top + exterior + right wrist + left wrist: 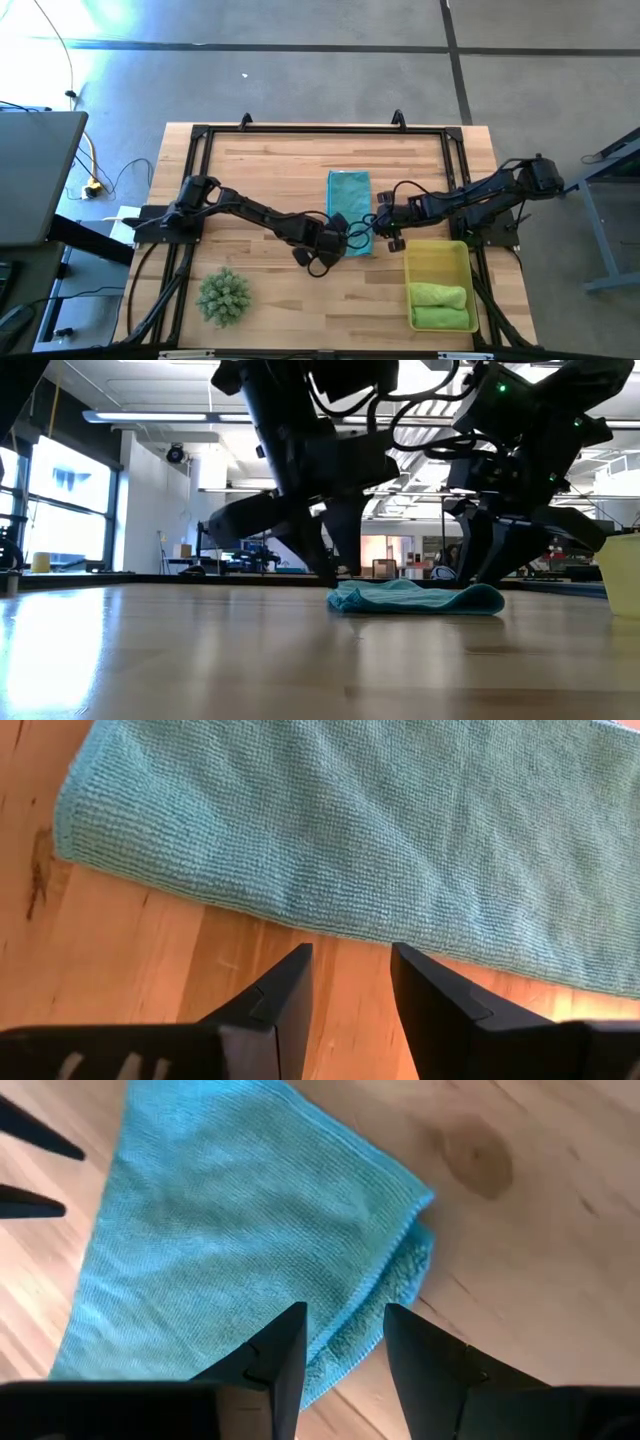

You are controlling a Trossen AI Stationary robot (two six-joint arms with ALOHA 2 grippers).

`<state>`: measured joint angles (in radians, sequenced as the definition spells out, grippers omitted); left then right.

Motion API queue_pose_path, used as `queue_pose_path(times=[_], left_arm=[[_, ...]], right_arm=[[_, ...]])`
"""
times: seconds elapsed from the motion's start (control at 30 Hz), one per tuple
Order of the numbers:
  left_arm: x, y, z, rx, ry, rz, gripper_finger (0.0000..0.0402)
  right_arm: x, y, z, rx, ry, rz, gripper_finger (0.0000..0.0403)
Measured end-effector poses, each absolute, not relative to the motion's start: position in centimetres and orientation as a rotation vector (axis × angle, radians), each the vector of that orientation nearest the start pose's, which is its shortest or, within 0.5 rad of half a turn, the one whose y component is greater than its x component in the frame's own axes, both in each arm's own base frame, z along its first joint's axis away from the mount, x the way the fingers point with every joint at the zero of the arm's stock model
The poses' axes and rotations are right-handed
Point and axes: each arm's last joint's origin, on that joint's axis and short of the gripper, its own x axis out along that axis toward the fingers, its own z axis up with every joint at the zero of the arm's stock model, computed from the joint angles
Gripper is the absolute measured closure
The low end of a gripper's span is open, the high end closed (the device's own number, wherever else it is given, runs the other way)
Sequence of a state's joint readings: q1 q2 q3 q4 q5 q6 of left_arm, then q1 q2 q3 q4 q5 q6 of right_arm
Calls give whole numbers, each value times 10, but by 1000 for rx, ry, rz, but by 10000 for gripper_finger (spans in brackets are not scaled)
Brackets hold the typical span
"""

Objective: Roll microfiber towels into tight, uniform cylinder then place into a basket
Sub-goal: Roll the blue microfiber cloth

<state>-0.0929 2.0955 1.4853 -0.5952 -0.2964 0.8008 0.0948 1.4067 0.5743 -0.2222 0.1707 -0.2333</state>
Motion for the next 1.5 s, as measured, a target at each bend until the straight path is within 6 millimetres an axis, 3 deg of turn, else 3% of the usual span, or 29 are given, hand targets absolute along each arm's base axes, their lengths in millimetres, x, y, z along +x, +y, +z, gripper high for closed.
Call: queue_pose_path(times=[0.23,0.6,0.73,1.03,1.27,1.5], left_arm=[[419,-31,143,976,1239,-391,275],[425,-34,128,952,1231,-375,276],[424,-35,127,866,1241,-334,294],[422,-38,127,592,1257,-253,394],[411,-35,137,318,1329,-177,400],[402,-18,137,249,1401,-185,401]], right_arm=[[233,17,140,-350,1049,53,275],[235,17,140,-349,1032,54,275],[235,17,140,-326,1035,42,275],[235,17,140,-395,1034,80,275],[239,18,143,-477,983,129,275],[247,29,149,-380,833,288,275]])
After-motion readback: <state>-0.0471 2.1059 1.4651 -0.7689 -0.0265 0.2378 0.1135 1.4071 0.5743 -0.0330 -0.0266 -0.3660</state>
